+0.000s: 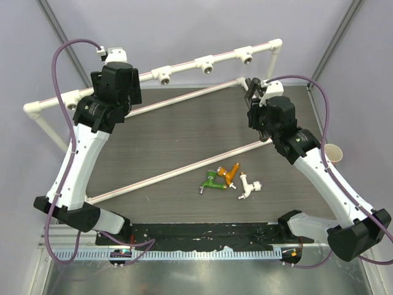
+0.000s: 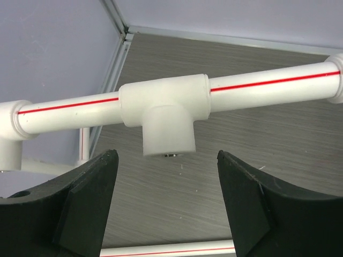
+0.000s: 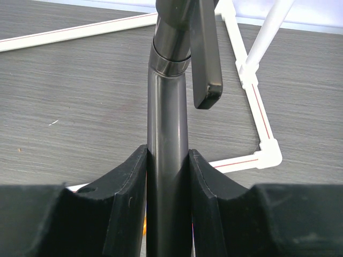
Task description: Install the water faucets
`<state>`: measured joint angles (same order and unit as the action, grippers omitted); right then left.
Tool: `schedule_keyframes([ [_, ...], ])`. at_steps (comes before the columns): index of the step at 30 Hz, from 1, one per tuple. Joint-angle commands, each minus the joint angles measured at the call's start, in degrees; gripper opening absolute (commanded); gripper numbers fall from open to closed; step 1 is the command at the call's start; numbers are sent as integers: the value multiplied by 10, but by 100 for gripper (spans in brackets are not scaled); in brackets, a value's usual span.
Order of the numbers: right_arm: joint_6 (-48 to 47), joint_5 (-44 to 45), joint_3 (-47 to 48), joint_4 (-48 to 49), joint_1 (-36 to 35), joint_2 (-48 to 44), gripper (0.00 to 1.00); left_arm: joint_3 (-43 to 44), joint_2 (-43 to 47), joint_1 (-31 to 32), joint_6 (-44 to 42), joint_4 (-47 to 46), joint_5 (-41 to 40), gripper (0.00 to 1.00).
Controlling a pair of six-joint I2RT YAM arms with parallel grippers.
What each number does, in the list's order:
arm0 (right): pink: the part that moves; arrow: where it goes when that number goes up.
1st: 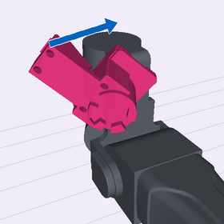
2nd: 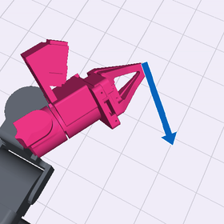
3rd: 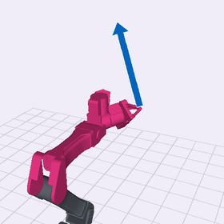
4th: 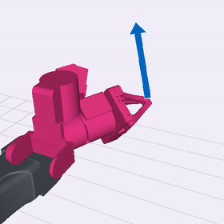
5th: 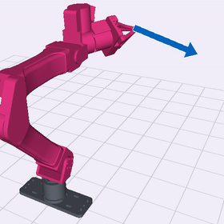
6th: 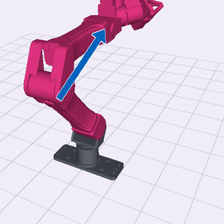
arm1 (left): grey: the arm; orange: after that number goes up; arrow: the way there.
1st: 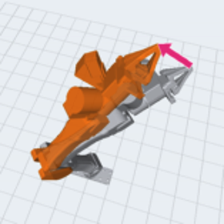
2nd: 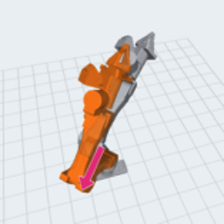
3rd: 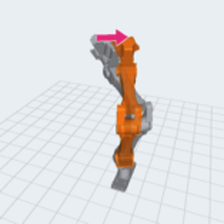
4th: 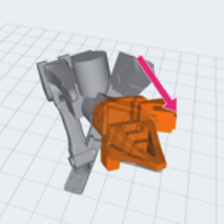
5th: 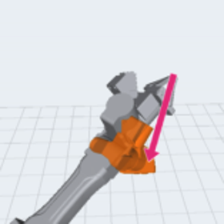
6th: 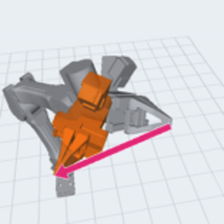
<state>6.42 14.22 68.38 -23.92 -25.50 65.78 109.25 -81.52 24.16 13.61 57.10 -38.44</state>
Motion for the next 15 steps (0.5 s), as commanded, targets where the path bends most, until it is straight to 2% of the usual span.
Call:
schedule_keyframes([
  [1, -3, -2, 40, 84, 4, -9, 1, -11, -5, -1, 13, -56, -21, 78],
  [15, -29, -31, 31, 122, 19, -6, 1, -78, -7, -2, 11, -131, -50, 64],
])
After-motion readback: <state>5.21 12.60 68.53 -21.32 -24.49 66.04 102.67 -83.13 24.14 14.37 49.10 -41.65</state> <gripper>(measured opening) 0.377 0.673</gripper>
